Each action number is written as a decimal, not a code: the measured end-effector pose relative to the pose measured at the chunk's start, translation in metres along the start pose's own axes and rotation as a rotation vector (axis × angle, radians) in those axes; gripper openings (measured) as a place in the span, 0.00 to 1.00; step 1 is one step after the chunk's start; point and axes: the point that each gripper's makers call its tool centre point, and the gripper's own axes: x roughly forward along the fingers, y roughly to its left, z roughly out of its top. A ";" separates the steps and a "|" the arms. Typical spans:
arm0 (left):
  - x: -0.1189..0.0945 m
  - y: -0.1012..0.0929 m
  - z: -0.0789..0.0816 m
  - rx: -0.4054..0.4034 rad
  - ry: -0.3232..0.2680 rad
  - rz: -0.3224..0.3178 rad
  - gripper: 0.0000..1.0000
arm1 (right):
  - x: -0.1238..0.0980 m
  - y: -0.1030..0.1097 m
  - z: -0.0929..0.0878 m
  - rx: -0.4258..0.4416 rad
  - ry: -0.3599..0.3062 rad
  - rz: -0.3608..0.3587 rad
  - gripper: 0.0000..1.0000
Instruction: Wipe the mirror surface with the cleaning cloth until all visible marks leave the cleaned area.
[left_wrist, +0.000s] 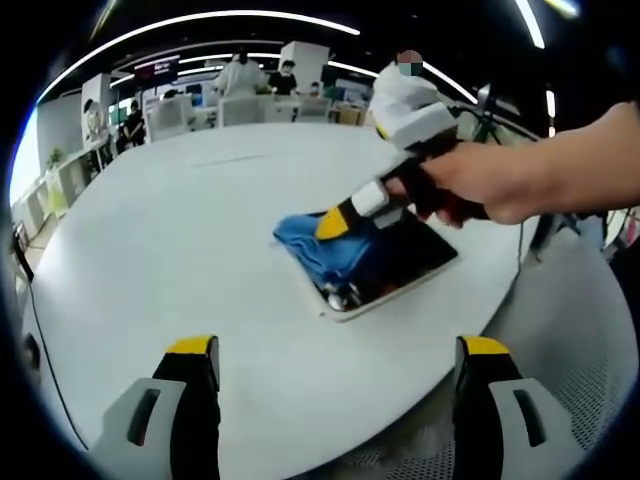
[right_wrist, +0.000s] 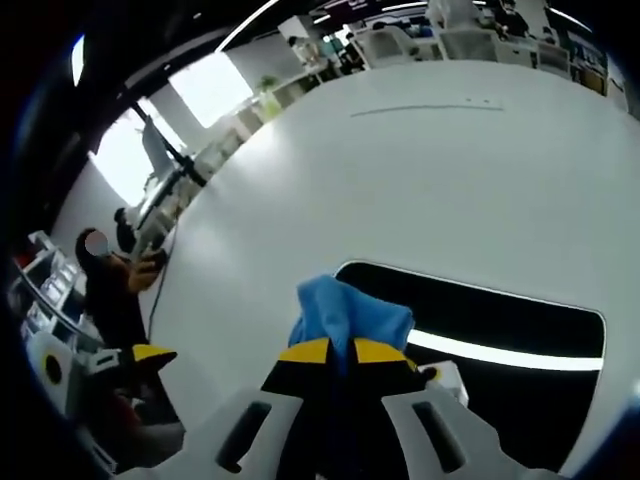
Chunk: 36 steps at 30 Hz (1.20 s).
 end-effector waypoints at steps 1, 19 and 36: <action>0.000 0.000 0.000 0.000 0.000 0.000 0.98 | 0.000 0.000 0.000 0.000 0.002 -0.001 0.02; 0.000 0.000 0.000 0.003 0.001 -0.001 0.98 | -0.007 -0.005 -0.008 -0.091 0.022 -0.028 0.01; 0.000 0.001 0.000 0.000 -0.005 0.000 0.98 | -0.026 -0.034 -0.013 -0.055 -0.007 -0.100 0.01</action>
